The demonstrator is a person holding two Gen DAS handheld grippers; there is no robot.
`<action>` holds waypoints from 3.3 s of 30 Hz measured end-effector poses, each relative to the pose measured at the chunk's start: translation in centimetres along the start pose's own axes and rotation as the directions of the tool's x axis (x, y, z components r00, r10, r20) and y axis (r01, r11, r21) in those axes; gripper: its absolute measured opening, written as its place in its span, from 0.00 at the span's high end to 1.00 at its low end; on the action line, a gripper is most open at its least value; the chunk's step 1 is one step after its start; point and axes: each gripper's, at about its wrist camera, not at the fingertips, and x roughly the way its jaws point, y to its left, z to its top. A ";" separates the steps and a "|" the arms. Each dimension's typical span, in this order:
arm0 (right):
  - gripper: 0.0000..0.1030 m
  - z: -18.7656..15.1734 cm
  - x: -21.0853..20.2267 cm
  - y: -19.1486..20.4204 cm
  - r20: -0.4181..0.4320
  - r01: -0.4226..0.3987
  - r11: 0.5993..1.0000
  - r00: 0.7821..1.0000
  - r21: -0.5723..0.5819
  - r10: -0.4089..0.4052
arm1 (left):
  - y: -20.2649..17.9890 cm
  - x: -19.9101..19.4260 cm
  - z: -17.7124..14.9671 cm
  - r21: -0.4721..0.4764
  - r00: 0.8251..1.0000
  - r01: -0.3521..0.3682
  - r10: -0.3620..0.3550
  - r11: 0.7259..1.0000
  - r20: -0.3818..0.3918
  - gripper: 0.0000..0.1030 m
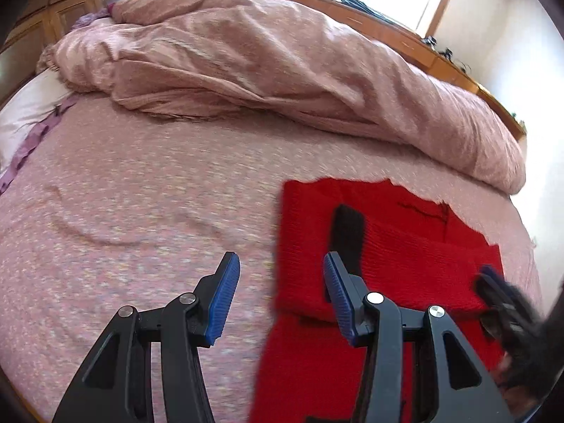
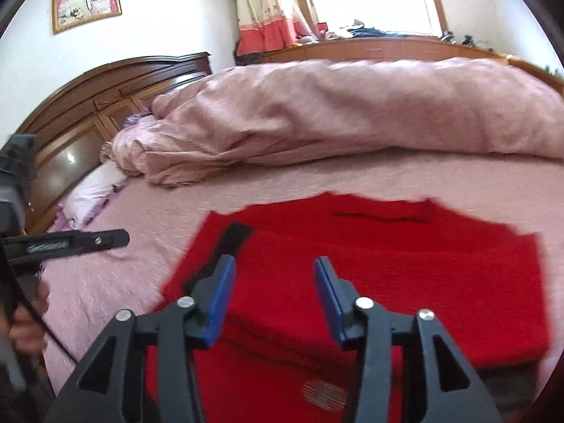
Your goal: Fold small clothes
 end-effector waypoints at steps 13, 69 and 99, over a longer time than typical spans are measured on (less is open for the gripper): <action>0.44 -4.7 -11.2 -17.5 -0.064 0.345 0.932 0.933 -0.109 -0.353 | -4.4 6.4 -1.7 0.083 0.995 -0.040 0.047 0.996 -0.087 0.58; 0.78 -3.5 -7.7 -14.8 -0.031 0.055 0.997 0.998 0.056 -0.053 | -6.3 5.9 -2.7 0.177 1.000 -0.004 0.009 0.984 -0.029 0.58; 1.00 -6.6 -4.8 -9.7 -0.080 0.256 0.868 0.945 -0.426 -0.318 | -4.4 4.8 -2.7 0.023 0.981 0.171 -0.168 0.985 -0.099 0.97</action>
